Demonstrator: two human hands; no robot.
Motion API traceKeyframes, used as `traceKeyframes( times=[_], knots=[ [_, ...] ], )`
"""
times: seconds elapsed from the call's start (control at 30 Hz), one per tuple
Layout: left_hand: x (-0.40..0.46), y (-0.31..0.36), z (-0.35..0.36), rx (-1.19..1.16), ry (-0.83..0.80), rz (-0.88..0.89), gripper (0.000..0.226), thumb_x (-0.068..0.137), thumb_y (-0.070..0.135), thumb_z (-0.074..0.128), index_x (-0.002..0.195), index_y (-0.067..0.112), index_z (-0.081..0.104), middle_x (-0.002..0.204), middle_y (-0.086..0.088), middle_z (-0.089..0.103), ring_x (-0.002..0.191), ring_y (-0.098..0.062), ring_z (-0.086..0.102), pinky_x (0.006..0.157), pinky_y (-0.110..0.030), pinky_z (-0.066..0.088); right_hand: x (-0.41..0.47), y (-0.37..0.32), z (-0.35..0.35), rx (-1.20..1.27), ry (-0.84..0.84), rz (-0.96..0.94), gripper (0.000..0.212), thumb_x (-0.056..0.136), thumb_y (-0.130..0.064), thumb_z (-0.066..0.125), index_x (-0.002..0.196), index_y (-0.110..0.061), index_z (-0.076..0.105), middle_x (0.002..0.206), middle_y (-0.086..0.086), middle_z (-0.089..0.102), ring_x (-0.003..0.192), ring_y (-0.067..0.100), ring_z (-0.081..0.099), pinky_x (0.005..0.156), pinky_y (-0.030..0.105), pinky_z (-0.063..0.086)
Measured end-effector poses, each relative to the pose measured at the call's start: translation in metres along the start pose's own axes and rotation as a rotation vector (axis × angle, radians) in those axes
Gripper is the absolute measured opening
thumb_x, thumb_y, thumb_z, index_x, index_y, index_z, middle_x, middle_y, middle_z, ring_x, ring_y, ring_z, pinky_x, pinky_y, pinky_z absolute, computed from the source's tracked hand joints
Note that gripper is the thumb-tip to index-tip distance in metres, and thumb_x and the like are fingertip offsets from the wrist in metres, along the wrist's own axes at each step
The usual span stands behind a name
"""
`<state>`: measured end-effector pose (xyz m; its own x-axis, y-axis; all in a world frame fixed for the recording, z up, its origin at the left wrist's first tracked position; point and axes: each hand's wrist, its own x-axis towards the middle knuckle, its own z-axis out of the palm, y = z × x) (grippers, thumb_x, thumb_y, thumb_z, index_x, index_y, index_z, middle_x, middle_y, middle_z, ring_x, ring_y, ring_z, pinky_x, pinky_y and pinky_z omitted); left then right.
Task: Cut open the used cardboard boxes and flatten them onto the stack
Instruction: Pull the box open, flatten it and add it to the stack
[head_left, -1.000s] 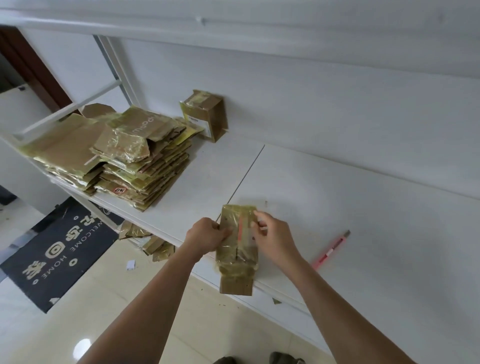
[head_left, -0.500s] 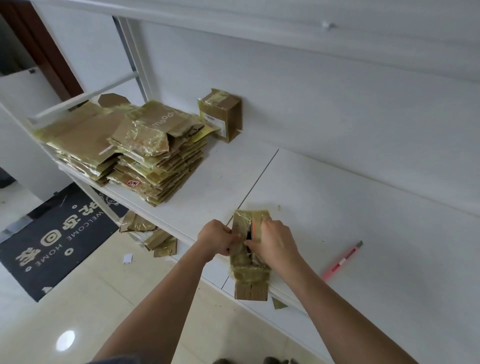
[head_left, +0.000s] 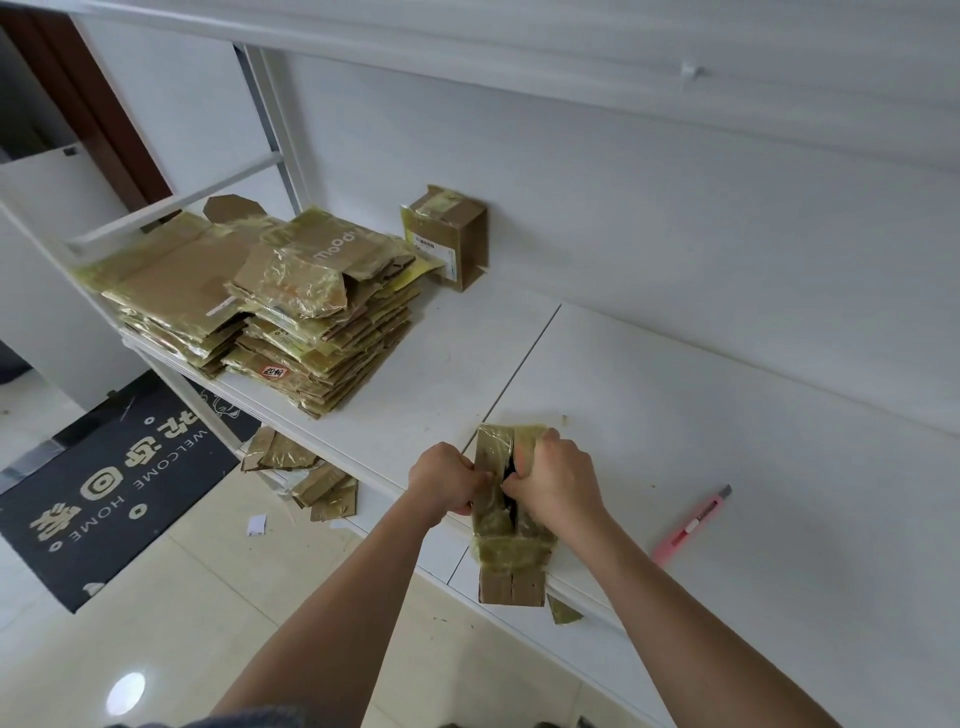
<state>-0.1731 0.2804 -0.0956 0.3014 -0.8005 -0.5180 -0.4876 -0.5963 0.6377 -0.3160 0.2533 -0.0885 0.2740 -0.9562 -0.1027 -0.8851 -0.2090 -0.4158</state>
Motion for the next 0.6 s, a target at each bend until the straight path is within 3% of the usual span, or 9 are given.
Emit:
traceKeyframes(
  times=[0.1, 0.2, 0.27, 0.33, 0.43, 0.5, 0.6],
  knots=[
    [-0.001, 0.001, 0.000, 0.033, 0.005, -0.013, 0.032, 0.090, 0.026, 0.063, 0.060, 0.013, 0.061, 0.065, -0.009, 0.068, 0.059, -0.020, 0.064, 0.081, -0.030, 0.055, 0.002, 0.015, -0.009, 0.243, -0.048, 0.050, 0.020, 0.076, -0.026, 0.070, 0.082, -0.011, 0.058, 0.071, 0.002, 0.059, 0.066, 0.025, 0.058, 0.056, 0.027, 0.039],
    [-0.002, 0.003, 0.001, 0.055, 0.010, -0.025, 0.028, 0.090, 0.025, 0.061, 0.066, 0.013, 0.065, 0.063, -0.006, 0.069, 0.060, -0.019, 0.068, 0.078, -0.028, 0.056, 0.003, 0.033, -0.015, 0.437, -0.125, 0.085, 0.015, 0.083, -0.030, 0.068, 0.090, -0.020, 0.059, 0.080, -0.009, 0.061, 0.071, 0.009, 0.059, 0.060, 0.025, 0.043],
    [0.000, 0.000, 0.000, 0.071, 0.038, -0.033, 0.024, 0.089, 0.024, 0.059, 0.075, 0.008, 0.070, 0.071, -0.007, 0.074, 0.068, -0.020, 0.073, 0.083, -0.031, 0.057, 0.003, 0.045, -0.015, 0.593, -0.133, 0.121, 0.017, 0.090, -0.025, 0.062, 0.089, -0.008, 0.063, 0.077, 0.009, 0.065, 0.065, 0.015, 0.056, 0.062, 0.028, 0.040],
    [0.002, -0.005, -0.002, 0.025, 0.041, -0.060, 0.025, 0.090, 0.024, 0.062, 0.083, 0.002, 0.073, 0.076, -0.008, 0.075, 0.069, -0.021, 0.074, 0.085, -0.036, 0.058, -0.001, 0.060, -0.012, 0.811, -0.194, 0.189, 0.019, 0.097, -0.020, 0.057, 0.098, -0.004, 0.069, 0.091, 0.022, 0.069, 0.077, 0.022, 0.061, 0.066, 0.032, 0.043],
    [0.003, -0.012, -0.007, 0.004, 0.041, -0.066, 0.024, 0.088, 0.028, 0.068, 0.076, 0.008, 0.073, 0.072, -0.005, 0.073, 0.069, -0.022, 0.073, 0.084, -0.038, 0.059, -0.016, 0.070, -0.001, 1.042, -0.284, 0.223, 0.014, 0.097, -0.014, 0.060, 0.109, -0.018, 0.067, 0.105, 0.005, 0.074, 0.098, 0.018, 0.069, 0.071, 0.022, 0.054],
    [0.002, -0.013, -0.007, 0.075, 0.062, -0.049, 0.022, 0.088, 0.032, 0.068, 0.083, 0.012, 0.075, 0.079, -0.004, 0.075, 0.075, -0.023, 0.073, 0.085, -0.037, 0.058, -0.021, 0.069, 0.008, 1.051, -0.199, 0.236, 0.035, 0.092, -0.015, 0.068, 0.123, -0.024, 0.058, 0.118, 0.004, 0.068, 0.100, 0.016, 0.067, 0.074, 0.023, 0.055],
    [-0.005, -0.010, -0.003, 0.161, 0.174, 0.030, 0.039, 0.086, 0.033, 0.067, 0.124, 0.026, 0.063, 0.101, 0.000, 0.073, 0.093, -0.022, 0.068, 0.082, -0.031, 0.052, -0.023, 0.064, 0.012, 0.746, 0.016, 0.091, 0.067, 0.085, -0.012, 0.075, 0.142, -0.031, 0.046, 0.127, -0.005, 0.046, 0.109, 0.017, 0.052, 0.087, 0.028, 0.047]
  ],
)
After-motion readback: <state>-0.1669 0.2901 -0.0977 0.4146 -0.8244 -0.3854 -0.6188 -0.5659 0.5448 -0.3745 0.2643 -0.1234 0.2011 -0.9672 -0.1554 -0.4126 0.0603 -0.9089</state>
